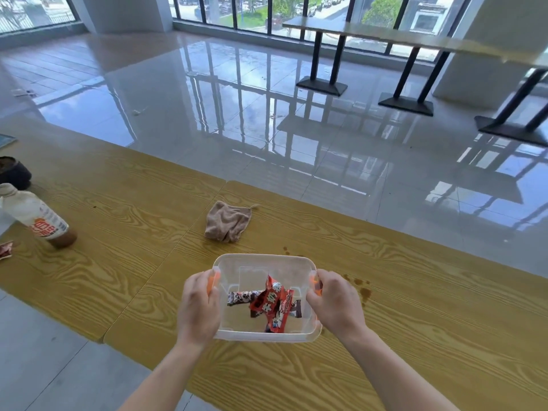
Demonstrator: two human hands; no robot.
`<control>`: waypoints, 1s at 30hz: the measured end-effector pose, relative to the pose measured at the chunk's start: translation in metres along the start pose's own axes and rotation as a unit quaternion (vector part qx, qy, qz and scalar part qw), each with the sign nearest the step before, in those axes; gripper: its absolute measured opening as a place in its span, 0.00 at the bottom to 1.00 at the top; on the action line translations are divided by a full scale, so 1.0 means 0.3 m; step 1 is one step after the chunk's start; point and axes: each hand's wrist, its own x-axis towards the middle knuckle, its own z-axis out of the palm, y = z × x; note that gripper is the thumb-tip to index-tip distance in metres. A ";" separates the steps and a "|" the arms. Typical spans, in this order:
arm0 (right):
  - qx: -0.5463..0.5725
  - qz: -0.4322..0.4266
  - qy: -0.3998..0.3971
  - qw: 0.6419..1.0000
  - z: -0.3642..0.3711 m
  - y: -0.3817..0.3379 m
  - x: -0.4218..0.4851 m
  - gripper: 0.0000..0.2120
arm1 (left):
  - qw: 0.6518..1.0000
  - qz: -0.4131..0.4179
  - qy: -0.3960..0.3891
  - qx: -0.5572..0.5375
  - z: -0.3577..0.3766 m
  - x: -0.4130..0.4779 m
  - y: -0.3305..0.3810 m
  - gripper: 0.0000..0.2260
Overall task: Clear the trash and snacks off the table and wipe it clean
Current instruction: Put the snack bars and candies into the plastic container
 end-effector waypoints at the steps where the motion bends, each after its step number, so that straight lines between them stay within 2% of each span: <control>1: -0.002 0.004 0.002 1.000 -0.010 0.010 -0.004 0.10 | 1.000 0.004 -0.001 0.001 0.008 0.001 0.009 0.15; 10: -0.001 0.050 0.044 0.998 -0.144 0.126 -0.027 0.11 | 0.997 0.065 -0.035 -0.010 0.100 0.026 0.182 0.11; 14: 0.002 0.082 0.080 0.993 -0.213 0.220 -0.051 0.15 | 0.993 0.090 -0.070 -0.019 0.174 0.029 0.298 0.12; 19: 0.001 0.139 0.116 0.984 -0.320 0.376 -0.113 0.13 | 0.984 0.119 -0.126 -0.029 0.317 -0.011 0.461 0.12; 26: -0.011 0.200 0.126 0.972 -0.438 0.568 -0.197 0.11 | 0.972 0.135 -0.190 -0.019 0.497 -0.076 0.628 0.14; 30: -0.024 0.238 0.135 0.962 -0.515 0.697 -0.235 0.12 | 0.962 0.154 -0.225 -0.019 0.602 -0.134 0.751 0.11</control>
